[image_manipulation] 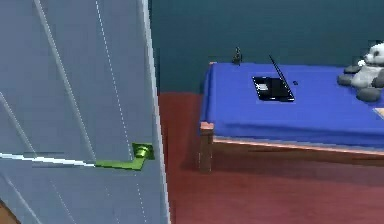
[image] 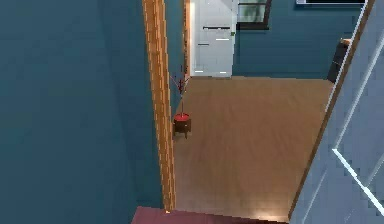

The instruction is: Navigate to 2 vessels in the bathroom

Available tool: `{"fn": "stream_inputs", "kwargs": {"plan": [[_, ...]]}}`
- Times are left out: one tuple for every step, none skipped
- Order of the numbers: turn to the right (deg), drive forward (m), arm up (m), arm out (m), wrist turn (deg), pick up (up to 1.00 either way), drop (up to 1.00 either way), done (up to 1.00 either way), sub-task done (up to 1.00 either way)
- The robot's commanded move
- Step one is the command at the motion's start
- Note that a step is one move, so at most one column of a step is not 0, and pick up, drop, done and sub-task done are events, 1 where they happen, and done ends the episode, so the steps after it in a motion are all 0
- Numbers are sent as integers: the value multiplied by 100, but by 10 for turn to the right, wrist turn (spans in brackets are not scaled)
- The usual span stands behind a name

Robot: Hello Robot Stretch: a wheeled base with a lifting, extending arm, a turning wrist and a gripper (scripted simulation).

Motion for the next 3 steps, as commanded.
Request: {"fn": "stream_inputs", "kwargs": {"plan": [[90,0,0,0,0,0,0,0,0],[0,100,0,0,0,0,0,0,0],[0,100,0,0,0,0,0,0,0]]}}
